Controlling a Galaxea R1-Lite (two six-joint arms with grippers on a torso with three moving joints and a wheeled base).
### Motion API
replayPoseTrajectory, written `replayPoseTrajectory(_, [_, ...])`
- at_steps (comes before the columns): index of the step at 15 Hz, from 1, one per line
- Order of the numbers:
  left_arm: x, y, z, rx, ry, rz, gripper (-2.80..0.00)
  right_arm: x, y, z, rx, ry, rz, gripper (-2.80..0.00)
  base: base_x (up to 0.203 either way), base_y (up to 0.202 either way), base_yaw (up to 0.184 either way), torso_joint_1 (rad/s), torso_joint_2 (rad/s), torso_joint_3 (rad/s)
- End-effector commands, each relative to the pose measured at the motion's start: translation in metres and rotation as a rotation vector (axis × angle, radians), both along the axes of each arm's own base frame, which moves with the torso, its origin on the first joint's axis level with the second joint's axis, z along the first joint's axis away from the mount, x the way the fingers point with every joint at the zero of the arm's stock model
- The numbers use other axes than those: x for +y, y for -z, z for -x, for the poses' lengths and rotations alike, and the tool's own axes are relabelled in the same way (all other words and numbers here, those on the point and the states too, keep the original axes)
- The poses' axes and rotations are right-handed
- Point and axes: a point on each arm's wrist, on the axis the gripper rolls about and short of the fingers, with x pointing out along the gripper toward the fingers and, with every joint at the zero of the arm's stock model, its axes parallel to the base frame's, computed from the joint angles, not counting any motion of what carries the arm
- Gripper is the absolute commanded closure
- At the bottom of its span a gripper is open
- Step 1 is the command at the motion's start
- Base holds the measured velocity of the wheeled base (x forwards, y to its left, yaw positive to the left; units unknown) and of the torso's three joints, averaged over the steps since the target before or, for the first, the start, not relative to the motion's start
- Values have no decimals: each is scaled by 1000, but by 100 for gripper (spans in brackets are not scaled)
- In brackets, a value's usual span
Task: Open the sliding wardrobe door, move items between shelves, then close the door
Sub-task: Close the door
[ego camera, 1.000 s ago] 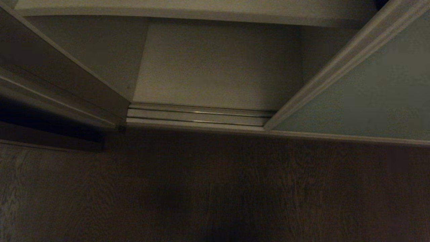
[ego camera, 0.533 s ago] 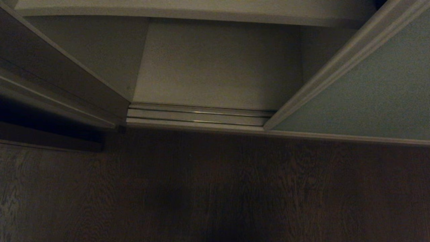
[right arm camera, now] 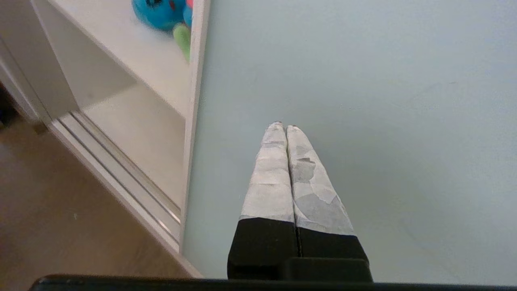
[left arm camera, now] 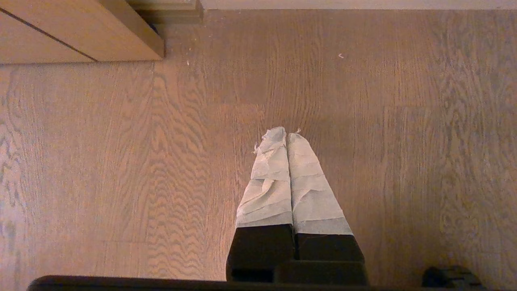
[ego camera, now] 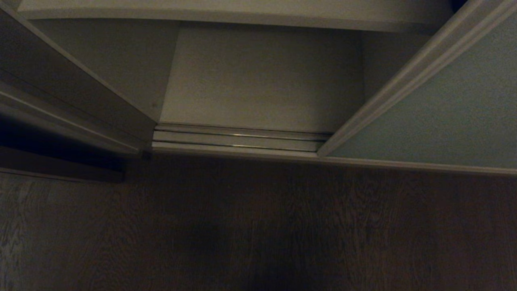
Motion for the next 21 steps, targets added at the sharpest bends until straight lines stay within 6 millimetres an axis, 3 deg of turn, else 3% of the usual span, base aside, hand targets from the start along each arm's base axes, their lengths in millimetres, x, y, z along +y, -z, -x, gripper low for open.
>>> replayPoseTrajectory(1, [0,0,0,1,0,-1,0,-3,-8,-17,-25,-31,5,0,0,0,0,0,0,0])
replayPoseTrajectory(7, [0,0,0,1,0,0,0,-7,-11,-38,-103,-42,88,0,0,0,0,0,0,0])
replayPoseTrajectory(10, [0,0,0,1,0,0,0,-8,-10,-31,-107,-77,83,0,0,0,0,0,0,0])
replayPoseTrajectory(13, [0,0,0,1,0,0,0,-8,4,-7,-43,-92,87,0,0,0,0,0,0,0])
replayPoseTrajectory(15, [0,0,0,1,0,0,0,-11,4,-5,-41,-134,80,0,0,0,0,0,0,0])
replayPoseTrajectory(18, [0,0,0,1,0,0,0,-13,2,-14,-62,-131,111,0,0,0,0,0,0,0])
replayPoseTrajectory(21, [0,0,0,1,0,0,0,-10,-2,-37,-74,-128,157,0,0,0,0,0,0,0])
